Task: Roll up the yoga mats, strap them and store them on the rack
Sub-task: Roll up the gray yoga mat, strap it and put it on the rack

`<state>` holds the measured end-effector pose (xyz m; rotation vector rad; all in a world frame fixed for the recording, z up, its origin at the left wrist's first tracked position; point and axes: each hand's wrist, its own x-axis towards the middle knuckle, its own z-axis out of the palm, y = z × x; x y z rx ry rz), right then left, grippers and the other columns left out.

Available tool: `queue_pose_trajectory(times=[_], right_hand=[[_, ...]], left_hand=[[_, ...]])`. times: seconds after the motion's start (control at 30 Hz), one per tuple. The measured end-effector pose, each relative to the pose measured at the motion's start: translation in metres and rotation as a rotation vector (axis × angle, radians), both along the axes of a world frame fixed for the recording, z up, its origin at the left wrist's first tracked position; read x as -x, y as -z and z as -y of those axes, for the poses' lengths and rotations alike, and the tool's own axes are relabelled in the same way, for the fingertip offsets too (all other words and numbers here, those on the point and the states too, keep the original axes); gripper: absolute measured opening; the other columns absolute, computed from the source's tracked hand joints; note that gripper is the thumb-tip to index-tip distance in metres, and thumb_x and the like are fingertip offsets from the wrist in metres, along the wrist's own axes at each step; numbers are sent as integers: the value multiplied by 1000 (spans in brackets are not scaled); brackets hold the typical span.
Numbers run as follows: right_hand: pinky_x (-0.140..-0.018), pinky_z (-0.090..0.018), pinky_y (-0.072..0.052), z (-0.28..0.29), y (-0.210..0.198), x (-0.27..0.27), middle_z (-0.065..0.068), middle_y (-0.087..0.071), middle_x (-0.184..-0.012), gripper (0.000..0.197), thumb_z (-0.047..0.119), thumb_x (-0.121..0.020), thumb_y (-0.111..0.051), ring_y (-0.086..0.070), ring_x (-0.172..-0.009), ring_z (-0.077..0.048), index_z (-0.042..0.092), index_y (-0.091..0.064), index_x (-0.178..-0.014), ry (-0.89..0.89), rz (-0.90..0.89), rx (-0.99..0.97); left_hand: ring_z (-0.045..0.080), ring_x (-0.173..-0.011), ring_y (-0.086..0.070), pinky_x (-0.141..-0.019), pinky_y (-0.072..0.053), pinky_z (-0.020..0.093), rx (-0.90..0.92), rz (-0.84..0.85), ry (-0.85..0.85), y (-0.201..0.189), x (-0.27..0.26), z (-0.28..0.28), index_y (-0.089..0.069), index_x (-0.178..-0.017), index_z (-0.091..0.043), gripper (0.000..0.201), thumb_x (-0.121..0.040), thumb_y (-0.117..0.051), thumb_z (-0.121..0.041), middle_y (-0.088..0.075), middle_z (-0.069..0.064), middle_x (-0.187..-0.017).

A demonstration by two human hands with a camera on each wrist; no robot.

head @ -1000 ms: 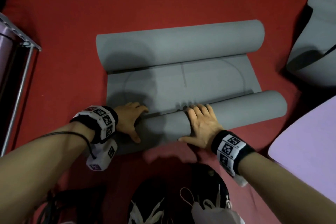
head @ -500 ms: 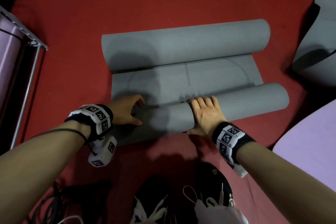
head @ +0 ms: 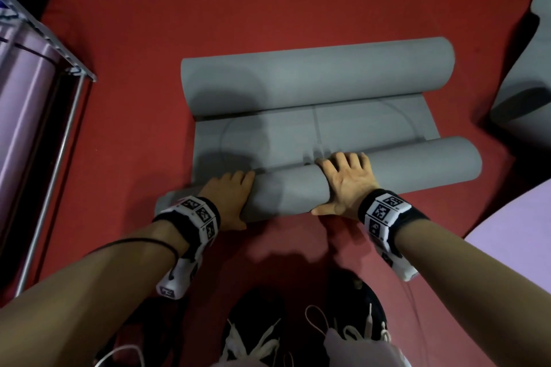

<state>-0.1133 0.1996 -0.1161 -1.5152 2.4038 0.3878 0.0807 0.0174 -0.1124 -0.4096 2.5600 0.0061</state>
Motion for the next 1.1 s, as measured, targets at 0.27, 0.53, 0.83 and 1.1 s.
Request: queue_pose_trajectory(times=[0.27, 0.53, 0.83, 1.1], right_hand=[[-103, -56, -34, -19, 11, -20, -9, -57, -109, 105, 77, -42, -63, -54, -102, -35, 17, -54, -128, 61, -24, 164], [-109, -67, -22, -53, 15, -54, -16, -49, -141, 118, 74, -46, -63, -42, -132, -42, 9, -46, -143, 52, -8, 189], [-105, -70, -24, -37, 20, -50, -17, -54, -134, 125, 76, -39, -75, -45, -127, -44, 8, -48, -140, 65, 8, 140], [-111, -68, -13, -27, 10, -41, -14, -39, -150, 114, 70, -53, -74, -31, -139, -42, 15, -37, -145, 66, 72, 89]], left_hand=[[24, -120, -51, -94, -46, 36, -28, -32, 98, -8, -10, 0, -18, -149, -13, 103, -69, -64, -59, -43, 4, -141], [23, -106, -62, -86, -48, 32, -252, 179, 54, -12, -5, -4, -37, -128, -26, 87, -58, -76, -59, -61, -1, -122], [22, -117, -33, -94, -38, 27, -416, 259, -109, -3, 12, 11, -38, -138, -20, 97, -57, -86, -41, -28, -2, -116], [25, -130, -34, -106, -37, 36, -433, 264, -74, -10, 21, 24, -18, -149, -25, 117, -57, -86, -49, -33, 2, -137]])
